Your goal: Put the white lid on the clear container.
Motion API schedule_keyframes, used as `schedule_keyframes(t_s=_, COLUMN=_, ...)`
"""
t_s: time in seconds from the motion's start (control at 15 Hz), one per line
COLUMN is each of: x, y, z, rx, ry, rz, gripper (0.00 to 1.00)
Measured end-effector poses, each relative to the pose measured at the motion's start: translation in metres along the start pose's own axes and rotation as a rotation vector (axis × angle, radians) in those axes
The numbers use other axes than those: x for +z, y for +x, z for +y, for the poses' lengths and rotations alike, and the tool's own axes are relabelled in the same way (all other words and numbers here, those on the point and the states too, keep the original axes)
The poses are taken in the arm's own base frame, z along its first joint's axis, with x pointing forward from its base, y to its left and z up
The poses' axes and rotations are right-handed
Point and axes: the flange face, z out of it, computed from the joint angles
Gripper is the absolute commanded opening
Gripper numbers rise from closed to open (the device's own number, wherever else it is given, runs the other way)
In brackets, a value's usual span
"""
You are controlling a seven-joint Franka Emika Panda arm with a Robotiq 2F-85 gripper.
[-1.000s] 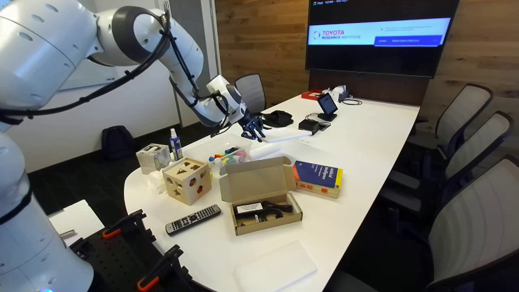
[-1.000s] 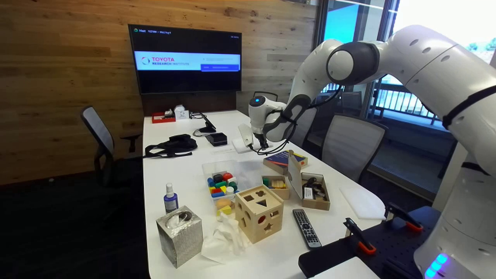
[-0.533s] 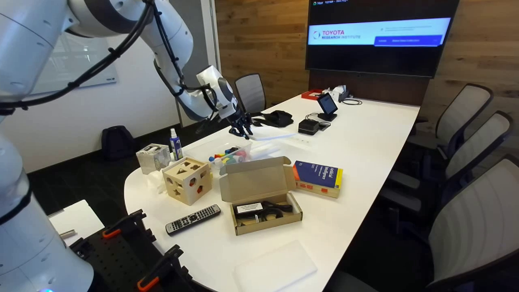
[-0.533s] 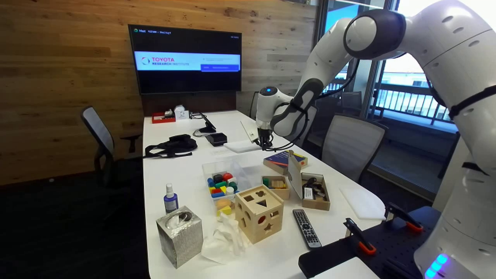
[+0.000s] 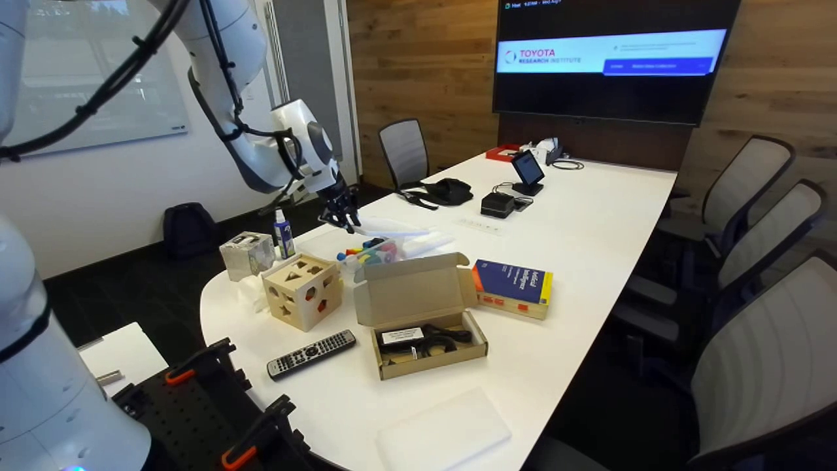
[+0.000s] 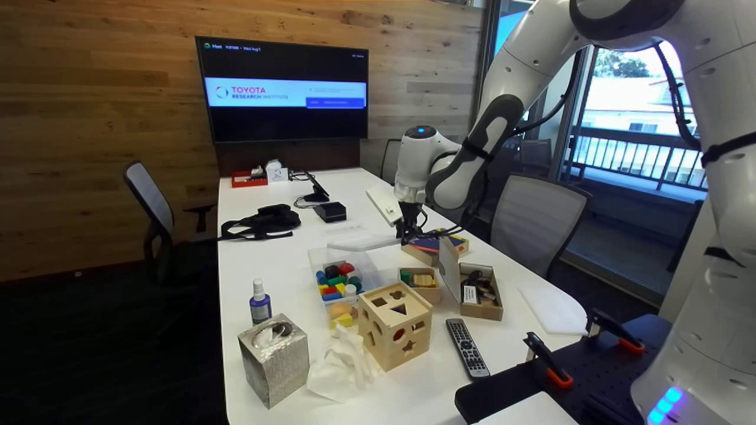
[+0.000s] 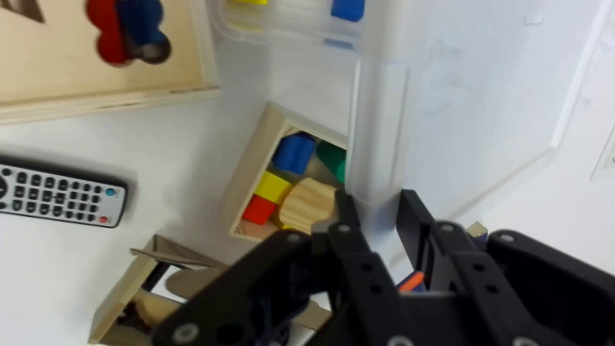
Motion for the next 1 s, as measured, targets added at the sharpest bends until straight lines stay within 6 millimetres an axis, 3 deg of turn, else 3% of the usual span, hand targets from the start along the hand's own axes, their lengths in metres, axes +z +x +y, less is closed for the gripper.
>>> schedule_keyframes(t_s=0.4, x=-0.021, y=-0.037, z=0.046, rx=-0.019, ry=-0.04, rz=-0.032, gripper=0.07)
schedule_keyframes(t_s=0.8, x=-0.024, y=-0.07, z=0.066, rx=0.041, ry=-0.045, rz=-0.035, gripper=0.07)
schedule_keyframes(t_s=1.0, x=-0.023, y=-0.071, z=0.063, rx=0.082, ry=-0.051, rz=-0.023, gripper=0.07)
